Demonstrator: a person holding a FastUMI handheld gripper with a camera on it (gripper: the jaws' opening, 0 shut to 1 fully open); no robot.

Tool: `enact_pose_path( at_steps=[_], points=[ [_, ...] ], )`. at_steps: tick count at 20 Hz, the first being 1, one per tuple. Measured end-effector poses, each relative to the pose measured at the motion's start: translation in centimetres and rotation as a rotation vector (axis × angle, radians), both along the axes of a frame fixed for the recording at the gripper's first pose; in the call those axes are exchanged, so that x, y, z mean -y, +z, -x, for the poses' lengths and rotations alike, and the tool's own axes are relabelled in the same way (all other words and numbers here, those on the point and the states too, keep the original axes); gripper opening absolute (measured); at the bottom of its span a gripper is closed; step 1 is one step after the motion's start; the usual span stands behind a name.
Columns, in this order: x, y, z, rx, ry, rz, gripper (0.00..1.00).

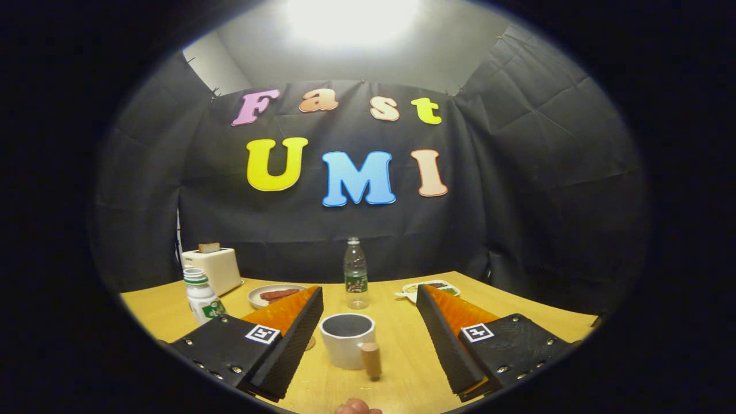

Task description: Take the bottle from table, then pour the juice into the cup, finally place the bottle on the coaster

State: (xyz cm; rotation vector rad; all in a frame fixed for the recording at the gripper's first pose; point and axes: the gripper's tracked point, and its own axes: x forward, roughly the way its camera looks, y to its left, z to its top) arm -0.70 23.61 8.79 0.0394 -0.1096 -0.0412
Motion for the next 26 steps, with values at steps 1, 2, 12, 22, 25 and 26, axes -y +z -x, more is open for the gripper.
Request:
enact_pose_path(
  at_steps=[1, 2, 12, 22, 25, 26],
  points=[
    [-1.3, -0.3, 0.0, -0.01, 0.017, 0.012, 0.99],
    [-2.5, -0.4, 0.2, -0.017, 0.03, 0.023, 0.99],
    [-13.3, -2.0, 2.2, -0.005, 0.208, 0.01, 0.99],
    [-19.3, -5.4, -1.9, -0.027, 0.279, 0.035, 0.99],
    [-20.3, -6.2, -3.1, -0.034, 0.293, 0.064, 0.99],
    [-20.6, -6.3, -3.6, -0.035, 0.3, 0.069, 0.99]
  ],
)
